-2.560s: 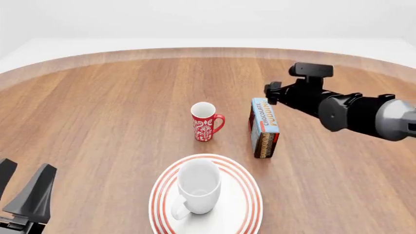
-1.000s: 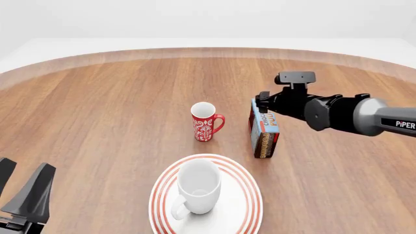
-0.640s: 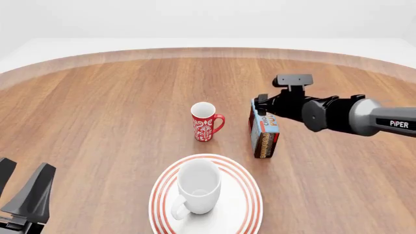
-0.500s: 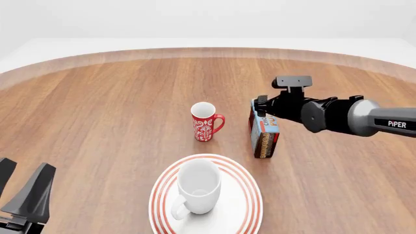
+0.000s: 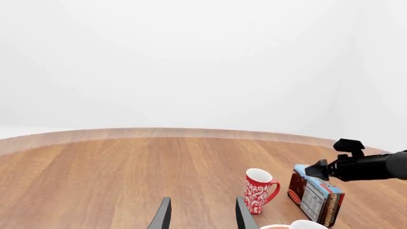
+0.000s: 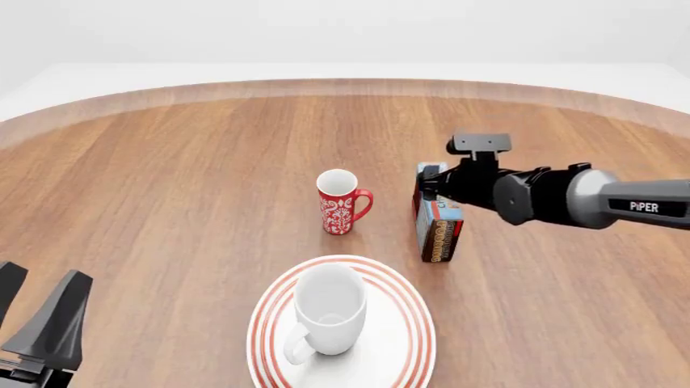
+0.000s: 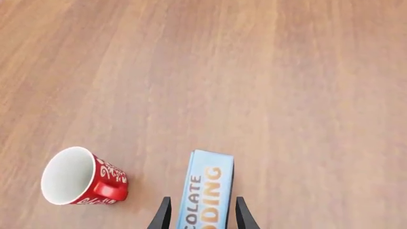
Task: Pick up the white mug and put it on the plate, and put the chocolate pudding to the right of the plate.
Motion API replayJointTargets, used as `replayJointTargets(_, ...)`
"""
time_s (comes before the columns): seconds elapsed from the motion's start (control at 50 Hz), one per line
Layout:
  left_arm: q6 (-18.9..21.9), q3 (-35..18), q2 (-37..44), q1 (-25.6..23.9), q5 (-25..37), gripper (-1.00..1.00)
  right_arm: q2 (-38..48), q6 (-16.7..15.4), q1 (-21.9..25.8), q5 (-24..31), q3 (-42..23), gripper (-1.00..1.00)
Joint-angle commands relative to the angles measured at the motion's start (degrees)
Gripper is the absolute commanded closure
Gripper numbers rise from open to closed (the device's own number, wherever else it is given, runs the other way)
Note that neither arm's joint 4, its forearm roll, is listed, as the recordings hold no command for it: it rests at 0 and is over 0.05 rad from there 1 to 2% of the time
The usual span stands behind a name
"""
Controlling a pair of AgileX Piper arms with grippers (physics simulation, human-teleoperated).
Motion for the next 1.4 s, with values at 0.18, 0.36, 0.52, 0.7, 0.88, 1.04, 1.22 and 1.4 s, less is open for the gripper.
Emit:
replayJointTargets(0.18, 0.1, 0.0, 0.0, 0.3, 0.1, -1.00, 1.9, 1.2, 0.4, -0.4, -0.4, -1.00)
replayJointTargets(0.36, 0.1, 0.0, 0.0, 0.3, 0.2, -1.00, 3.2, 1.9, 0.6, -1.0, -0.5, -1.00)
replayJointTargets(0.52, 0.1, 0.1, 0.0, 0.4, 0.2, -1.00, 3.8, 2.4, 0.6, -1.3, -0.5, -1.00)
replayJointTargets(0.7, 0.1, 0.1, 0.0, 0.5, 0.2, -1.00, 4.2, 2.7, 0.4, -1.6, -0.3, -1.00)
replayJointTargets(0.88, 0.1, 0.1, 0.0, 0.5, 0.2, -1.00, 4.7, 2.7, 0.2, -1.7, -0.3, -1.00)
replayJointTargets(1.04, 0.2, 0.1, 0.0, 0.6, 0.2, -1.00, 4.9, 2.6, 0.2, -1.6, -0.4, -1.00)
replayJointTargets(1.22, 0.2, 0.1, 0.0, 0.6, 0.1, -1.00, 5.2, 2.6, 0.2, -1.6, -0.1, -1.00)
replayJointTargets(1.4, 0.2, 0.1, 0.0, 0.7, 0.1, -1.00, 4.5, 2.1, 0.1, -1.5, 0.2, 1.00)
